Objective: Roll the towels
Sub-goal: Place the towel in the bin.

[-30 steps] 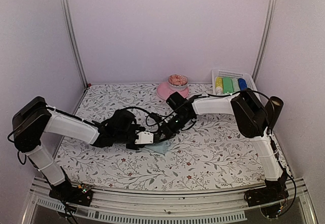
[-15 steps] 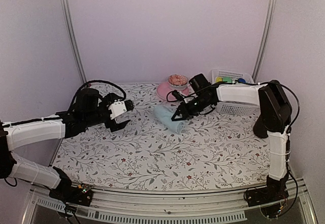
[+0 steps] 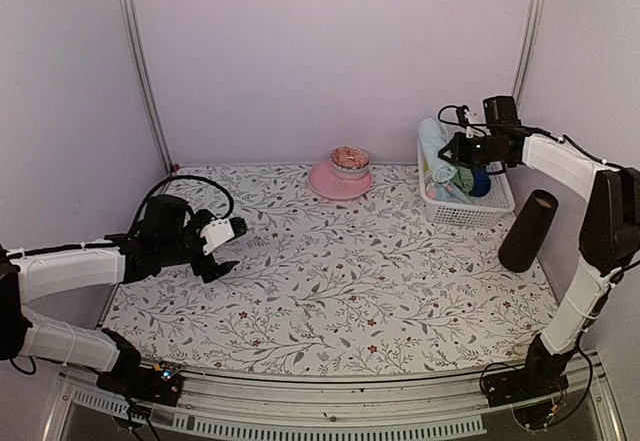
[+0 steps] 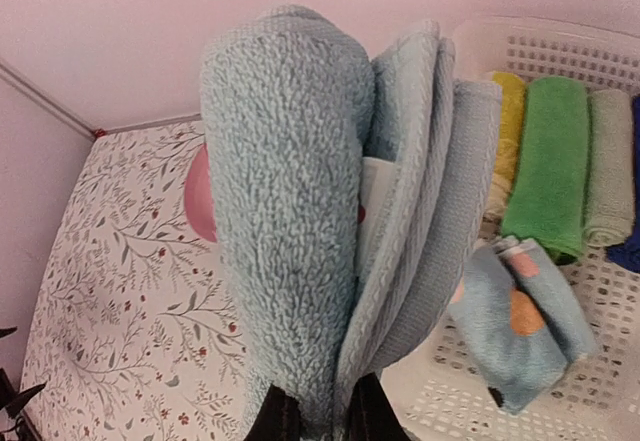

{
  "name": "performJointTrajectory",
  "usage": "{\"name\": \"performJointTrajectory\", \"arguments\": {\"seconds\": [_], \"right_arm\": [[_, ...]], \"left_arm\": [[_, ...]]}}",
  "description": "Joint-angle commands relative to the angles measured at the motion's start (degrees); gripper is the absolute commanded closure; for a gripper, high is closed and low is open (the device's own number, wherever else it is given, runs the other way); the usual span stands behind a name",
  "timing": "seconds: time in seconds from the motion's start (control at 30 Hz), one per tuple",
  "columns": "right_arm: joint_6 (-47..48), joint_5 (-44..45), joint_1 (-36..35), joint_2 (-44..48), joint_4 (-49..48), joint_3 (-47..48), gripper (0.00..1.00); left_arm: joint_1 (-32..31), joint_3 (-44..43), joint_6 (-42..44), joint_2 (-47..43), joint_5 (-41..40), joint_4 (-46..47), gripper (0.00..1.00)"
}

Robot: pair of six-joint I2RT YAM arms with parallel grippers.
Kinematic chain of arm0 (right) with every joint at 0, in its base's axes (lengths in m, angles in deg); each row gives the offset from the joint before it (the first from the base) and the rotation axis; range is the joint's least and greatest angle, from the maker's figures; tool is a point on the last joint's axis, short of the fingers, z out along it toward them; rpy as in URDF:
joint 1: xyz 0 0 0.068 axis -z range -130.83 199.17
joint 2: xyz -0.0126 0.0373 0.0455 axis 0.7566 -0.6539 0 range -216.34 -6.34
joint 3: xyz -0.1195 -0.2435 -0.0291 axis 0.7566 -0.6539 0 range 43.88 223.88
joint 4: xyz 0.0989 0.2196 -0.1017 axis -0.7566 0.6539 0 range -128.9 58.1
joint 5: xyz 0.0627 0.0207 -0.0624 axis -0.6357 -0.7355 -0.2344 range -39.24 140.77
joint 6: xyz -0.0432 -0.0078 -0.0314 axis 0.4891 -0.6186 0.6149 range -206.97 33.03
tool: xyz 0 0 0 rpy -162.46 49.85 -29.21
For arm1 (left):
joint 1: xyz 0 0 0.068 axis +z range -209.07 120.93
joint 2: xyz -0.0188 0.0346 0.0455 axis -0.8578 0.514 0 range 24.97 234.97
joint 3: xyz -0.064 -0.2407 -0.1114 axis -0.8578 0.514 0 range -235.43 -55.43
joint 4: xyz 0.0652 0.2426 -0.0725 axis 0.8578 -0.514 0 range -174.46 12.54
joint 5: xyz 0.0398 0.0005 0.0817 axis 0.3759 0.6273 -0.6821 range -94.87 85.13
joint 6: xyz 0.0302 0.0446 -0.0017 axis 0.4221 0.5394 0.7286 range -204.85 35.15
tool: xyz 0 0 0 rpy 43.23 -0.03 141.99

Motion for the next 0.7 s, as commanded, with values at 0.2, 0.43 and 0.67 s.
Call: {"name": "performJointTrajectory", "arguments": {"seconds": [0.2,0.43,0.67], "right_arm": [[1.8,14.6,7.9,-3.8,5.2,1.3,0.98],[3.2,18.6,8.2,-8.3,8.7,2.1,0.98],[4.5,19.8,9.4,-12.1,12.3,3.4,0.98]], "left_arm": [[0.7,0.8,-1.7,-1.2,0.9,0.0,0.03],[0.7,0.8,-1.7,0.1,0.2,0.4,0.03],[0.7,1.1,-1.7,0.1,0.0,0.7,0.03]]}}
